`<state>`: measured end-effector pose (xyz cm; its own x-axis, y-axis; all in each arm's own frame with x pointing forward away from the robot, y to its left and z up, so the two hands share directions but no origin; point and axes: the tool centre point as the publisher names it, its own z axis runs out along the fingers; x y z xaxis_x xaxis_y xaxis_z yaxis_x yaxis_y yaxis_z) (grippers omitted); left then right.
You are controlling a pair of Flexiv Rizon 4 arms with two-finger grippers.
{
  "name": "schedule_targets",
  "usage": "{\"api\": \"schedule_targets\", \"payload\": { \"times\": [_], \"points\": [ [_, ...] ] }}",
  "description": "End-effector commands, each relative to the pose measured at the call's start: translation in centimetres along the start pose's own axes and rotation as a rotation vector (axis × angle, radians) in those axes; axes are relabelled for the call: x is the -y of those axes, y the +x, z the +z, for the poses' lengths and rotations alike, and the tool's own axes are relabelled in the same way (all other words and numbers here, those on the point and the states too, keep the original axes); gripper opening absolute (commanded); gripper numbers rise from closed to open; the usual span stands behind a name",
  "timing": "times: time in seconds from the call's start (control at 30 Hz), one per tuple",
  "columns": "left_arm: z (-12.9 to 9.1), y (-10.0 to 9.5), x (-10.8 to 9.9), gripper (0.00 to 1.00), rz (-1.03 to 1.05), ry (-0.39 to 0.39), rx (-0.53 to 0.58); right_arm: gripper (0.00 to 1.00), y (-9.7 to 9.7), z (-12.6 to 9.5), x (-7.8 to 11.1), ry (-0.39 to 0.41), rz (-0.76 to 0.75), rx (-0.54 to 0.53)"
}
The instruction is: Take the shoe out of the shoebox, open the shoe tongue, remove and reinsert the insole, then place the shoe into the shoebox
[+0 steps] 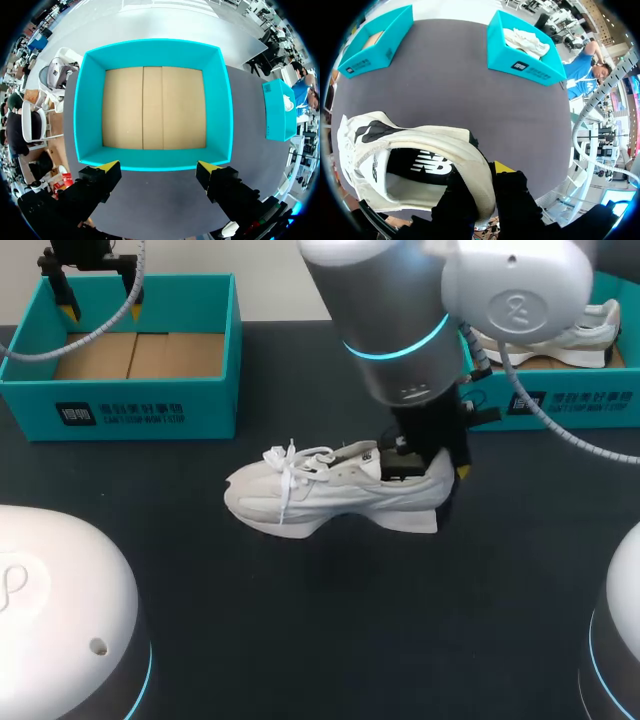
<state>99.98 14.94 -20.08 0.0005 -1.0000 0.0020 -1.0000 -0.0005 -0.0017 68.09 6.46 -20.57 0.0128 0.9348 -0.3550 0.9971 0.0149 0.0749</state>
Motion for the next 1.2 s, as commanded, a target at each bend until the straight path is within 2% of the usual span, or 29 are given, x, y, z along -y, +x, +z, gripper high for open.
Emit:
{"api": "schedule_targets", "payload": {
  "times": [0.03,0.07,0.23,0.3,0.57,0.87,1.2],
  "points": [
    [0.0,0.0,0.0,1.0,0.0,0.0,0.001,0.0,0.1,-0.1,0.0,0.002,0.0,0.001],
    [0.0,0.0,0.0,1.0,0.0,0.0,0.001,0.0,0.1,-0.1,0.0,0.002,0.0,0.001],
    [0.0,0.0,0.0,1.0,0.0,0.0,0.001,0.0,3.0,3.1,-0.8,0.001,-0.029,-0.037],
    [0.0,0.0,0.0,1.0,0.0,0.0,0.001,0.0,3.9,4.3,-1.0,0.0,-0.05,-0.01],
    [0.0,0.0,0.0,1.0,0.0,0.0,0.001,0.0,6.8,8.3,-1.4,0.027,-0.113,-0.024],
    [0.0,0.0,0.0,1.0,0.0,0.0,0.001,0.0,7.9,12.0,-2.0,0.039,-0.128,-0.013],
    [0.0,0.0,0.0,1.0,0.0,0.0,0.001,0.0,8.4,14.3,-2.0,0.043,-0.128,-0.014]
  ]
}}
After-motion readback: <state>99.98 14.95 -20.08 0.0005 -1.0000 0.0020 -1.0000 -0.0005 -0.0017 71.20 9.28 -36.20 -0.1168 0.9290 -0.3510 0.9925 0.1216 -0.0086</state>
